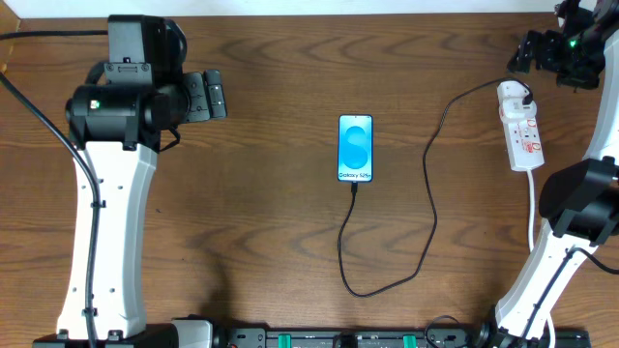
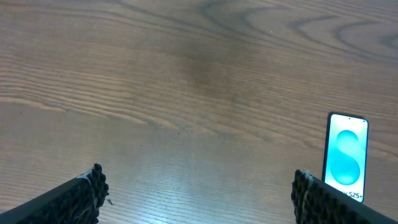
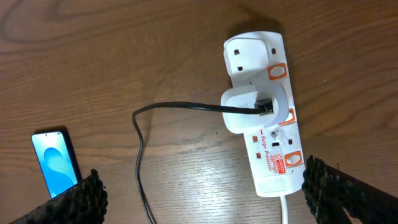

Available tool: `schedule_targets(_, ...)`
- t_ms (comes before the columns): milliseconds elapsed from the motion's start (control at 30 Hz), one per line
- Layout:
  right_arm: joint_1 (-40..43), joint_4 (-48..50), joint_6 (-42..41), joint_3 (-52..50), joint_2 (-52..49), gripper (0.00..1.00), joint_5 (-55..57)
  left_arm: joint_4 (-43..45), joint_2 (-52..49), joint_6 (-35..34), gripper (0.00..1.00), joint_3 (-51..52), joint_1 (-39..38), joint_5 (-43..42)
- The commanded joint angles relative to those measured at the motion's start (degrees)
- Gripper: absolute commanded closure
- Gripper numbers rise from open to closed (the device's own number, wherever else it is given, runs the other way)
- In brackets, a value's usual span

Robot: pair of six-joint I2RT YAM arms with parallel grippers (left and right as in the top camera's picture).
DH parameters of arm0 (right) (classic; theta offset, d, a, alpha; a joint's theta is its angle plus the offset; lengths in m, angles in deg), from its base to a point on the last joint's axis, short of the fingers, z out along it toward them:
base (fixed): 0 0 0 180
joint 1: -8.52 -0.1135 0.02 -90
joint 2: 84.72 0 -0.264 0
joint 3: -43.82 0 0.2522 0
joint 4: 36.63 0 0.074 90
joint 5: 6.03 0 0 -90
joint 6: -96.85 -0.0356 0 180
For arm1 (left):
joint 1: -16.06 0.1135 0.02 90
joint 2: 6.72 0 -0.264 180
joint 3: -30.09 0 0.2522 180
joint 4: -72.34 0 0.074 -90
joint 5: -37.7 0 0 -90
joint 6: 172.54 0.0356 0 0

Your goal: Plug charger to phone and switch on socket

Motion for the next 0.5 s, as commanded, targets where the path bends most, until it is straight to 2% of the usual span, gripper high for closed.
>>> schedule_targets(0,0.1,-0.2,-0.8,0.8,1.7,0.01,0.2,-0.2,2.3,0.4,0.04,0.0,-1.7,1.6)
schedule_targets(200,0.1,-0.2,-0.8,0.8,1.7,0.01,0.2,4.0,6.0,0.3,0.04,4.2,-4.5,5.9)
schedule_targets(467,0.1,-0.2,-0.8,0.8,1.7,0.01,0.2,28.7,18.9,0.3,0.04,27.4,-4.9,5.9)
